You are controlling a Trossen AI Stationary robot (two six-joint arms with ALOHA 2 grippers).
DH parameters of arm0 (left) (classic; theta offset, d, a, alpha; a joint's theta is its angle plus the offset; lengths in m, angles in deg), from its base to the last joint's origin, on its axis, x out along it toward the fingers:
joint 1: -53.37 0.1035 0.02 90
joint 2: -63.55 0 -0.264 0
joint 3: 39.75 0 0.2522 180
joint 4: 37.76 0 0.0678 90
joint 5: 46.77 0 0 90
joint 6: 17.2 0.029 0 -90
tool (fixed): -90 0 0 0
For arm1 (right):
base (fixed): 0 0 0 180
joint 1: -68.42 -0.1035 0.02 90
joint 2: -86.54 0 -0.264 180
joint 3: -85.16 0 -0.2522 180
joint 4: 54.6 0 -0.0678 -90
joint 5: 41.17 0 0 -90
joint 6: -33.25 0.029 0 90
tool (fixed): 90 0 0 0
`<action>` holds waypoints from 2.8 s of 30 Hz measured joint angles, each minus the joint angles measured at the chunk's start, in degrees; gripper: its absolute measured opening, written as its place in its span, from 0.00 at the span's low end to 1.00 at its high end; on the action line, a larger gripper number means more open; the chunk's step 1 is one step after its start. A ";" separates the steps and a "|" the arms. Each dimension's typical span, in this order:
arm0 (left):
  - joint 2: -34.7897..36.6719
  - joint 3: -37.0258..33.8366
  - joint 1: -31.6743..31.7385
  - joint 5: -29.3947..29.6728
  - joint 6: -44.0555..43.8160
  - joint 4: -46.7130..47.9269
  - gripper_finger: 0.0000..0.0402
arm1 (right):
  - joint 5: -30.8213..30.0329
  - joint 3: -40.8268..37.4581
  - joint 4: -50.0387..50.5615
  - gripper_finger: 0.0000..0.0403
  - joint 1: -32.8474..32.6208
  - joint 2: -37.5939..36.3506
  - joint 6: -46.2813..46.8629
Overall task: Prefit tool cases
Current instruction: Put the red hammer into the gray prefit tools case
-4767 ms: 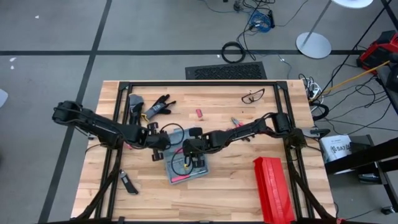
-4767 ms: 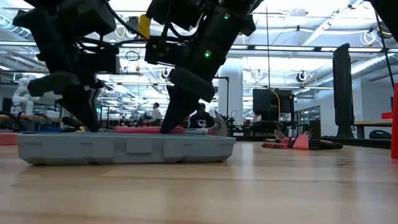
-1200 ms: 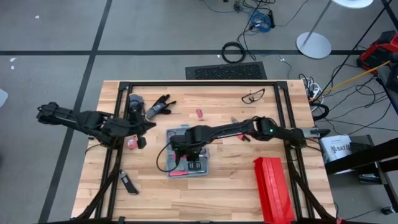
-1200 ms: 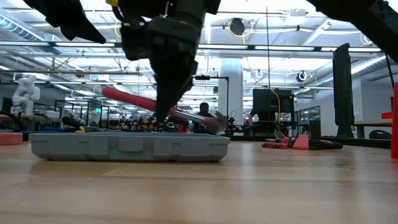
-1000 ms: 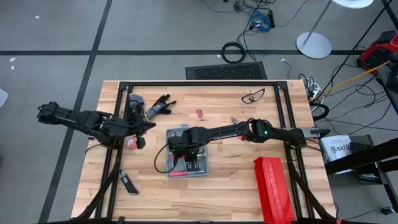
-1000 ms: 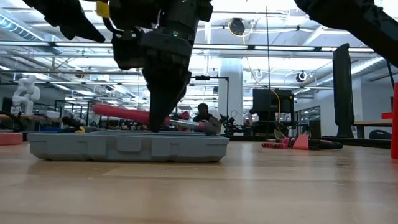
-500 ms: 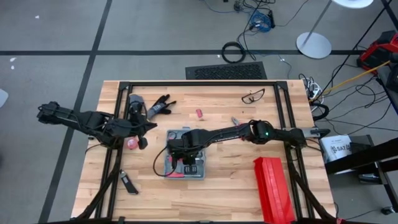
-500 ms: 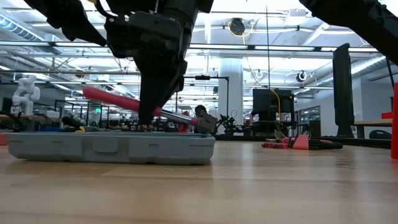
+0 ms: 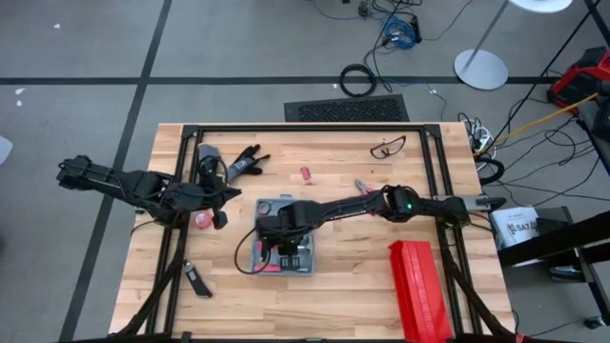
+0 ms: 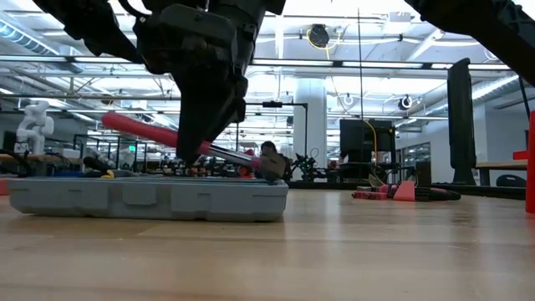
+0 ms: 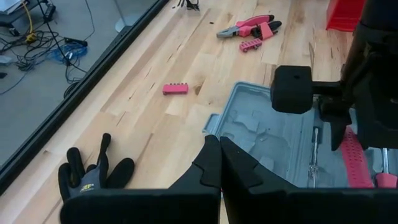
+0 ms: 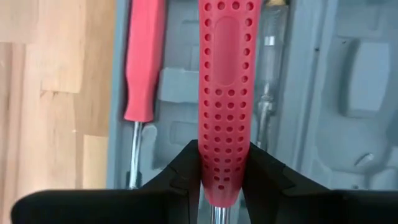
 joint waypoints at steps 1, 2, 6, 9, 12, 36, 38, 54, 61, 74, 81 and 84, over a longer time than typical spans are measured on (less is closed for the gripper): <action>-0.01 0.00 0.00 0.04 0.00 0.00 0.00 | 0.09 0.00 -0.11 0.20 -0.11 0.00 0.10; 0.00 0.00 0.00 0.08 -0.02 0.00 0.00 | 0.17 0.00 -0.44 0.20 -0.23 0.02 0.18; -0.02 0.00 0.00 0.10 -0.02 0.00 0.00 | 1.00 -0.01 -1.22 0.20 -0.65 0.13 0.99; 0.00 0.00 0.00 0.12 -0.02 0.00 0.00 | 1.53 -0.02 -2.29 0.20 -0.81 0.15 1.76; -0.02 0.00 0.00 0.12 -0.02 0.00 0.00 | 1.39 -0.28 -2.19 0.20 -0.78 0.15 2.06; -0.02 0.00 -1.54 0.10 -0.37 0.02 0.00 | -0.70 -2.84 -3.96 0.47 -0.59 0.28 4.07; -0.02 -0.01 -1.60 0.12 -0.39 0.02 0.00 | -1.11 -1.34 -2.58 0.44 -0.59 0.33 4.04; -0.25 -0.02 -1.61 0.10 -0.44 0.31 0.00 | -4.36 -0.38 -7.80 0.00 -1.03 2.95 1.18; -0.69 -0.02 -1.60 0.10 -0.44 0.26 0.00 | -4.81 -0.38 -7.61 0.00 -0.99 3.54 1.45; -1.25 -0.02 -1.60 0.10 -0.62 0.24 0.00 | -7.28 -0.35 -5.64 0.00 -3.09 1.07 4.16; -1.73 -0.02 -1.60 0.10 -0.94 0.22 0.00 | -5.04 -0.31 -5.03 0.00 -2.80 2.60 6.27; -2.12 -0.02 -1.60 0.10 -0.98 0.20 0.00 | -4.71 -0.31 -4.89 0.00 -2.80 2.60 6.61</action>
